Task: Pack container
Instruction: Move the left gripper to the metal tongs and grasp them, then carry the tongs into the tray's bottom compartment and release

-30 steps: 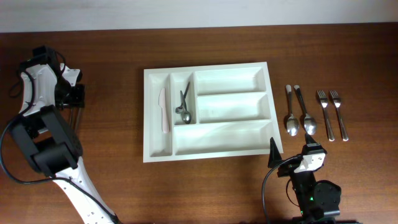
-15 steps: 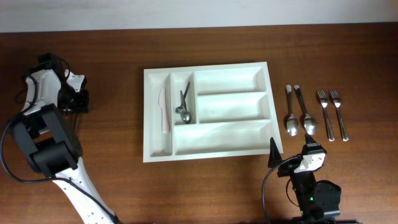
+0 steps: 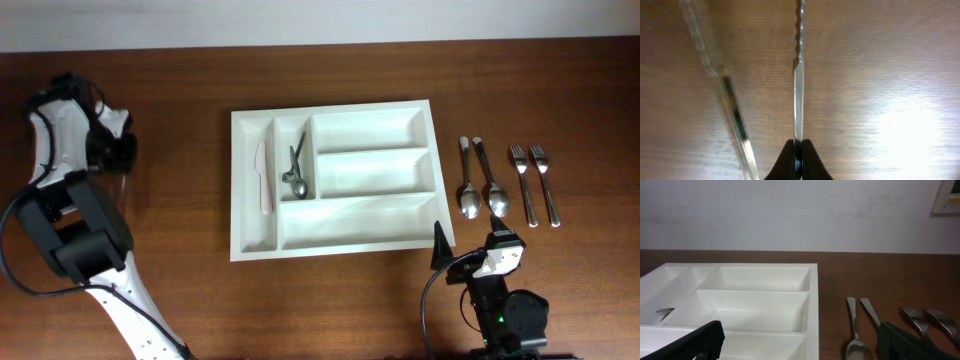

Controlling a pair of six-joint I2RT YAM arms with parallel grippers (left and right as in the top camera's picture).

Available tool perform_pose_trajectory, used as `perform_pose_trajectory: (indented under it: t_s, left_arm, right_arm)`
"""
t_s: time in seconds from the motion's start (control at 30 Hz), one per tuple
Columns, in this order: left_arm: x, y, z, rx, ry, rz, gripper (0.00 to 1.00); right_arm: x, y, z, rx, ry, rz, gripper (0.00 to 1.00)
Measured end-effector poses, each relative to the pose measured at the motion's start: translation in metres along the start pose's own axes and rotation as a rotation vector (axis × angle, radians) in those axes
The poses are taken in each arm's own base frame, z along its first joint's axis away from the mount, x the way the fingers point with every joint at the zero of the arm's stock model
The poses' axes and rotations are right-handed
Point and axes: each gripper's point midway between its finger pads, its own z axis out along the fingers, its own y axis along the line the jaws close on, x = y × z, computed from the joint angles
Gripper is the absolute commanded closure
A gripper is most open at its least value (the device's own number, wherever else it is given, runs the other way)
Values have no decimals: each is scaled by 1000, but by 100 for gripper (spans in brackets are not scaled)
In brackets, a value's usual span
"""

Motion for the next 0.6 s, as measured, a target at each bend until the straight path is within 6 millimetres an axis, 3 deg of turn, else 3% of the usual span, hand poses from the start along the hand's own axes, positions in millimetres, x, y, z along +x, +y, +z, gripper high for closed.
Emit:
perform_pose_trajectory:
  t_s: [0.1,0.17,0.27,0.4,0.6]
  left_arm:
    - [-25,-17,-37,28,-89,20,98]
    - [-38,-48,-61,65,-131,68,98]
    - [-44,-95,-79,112,-145,148,98]
    - [-47,-199,-99,170,-170,365,98]
    - [-8,-333,-100,229,-135,743,98]
  right_arm:
    - [0,0,0,0,0,0,1]
    - [0,0,0,0,0,0,1]
    - [0,0,0,0,0,0,1]
    - [0,0,0,0,0,0,1]
    - [0,0,0,0,0,0,1]
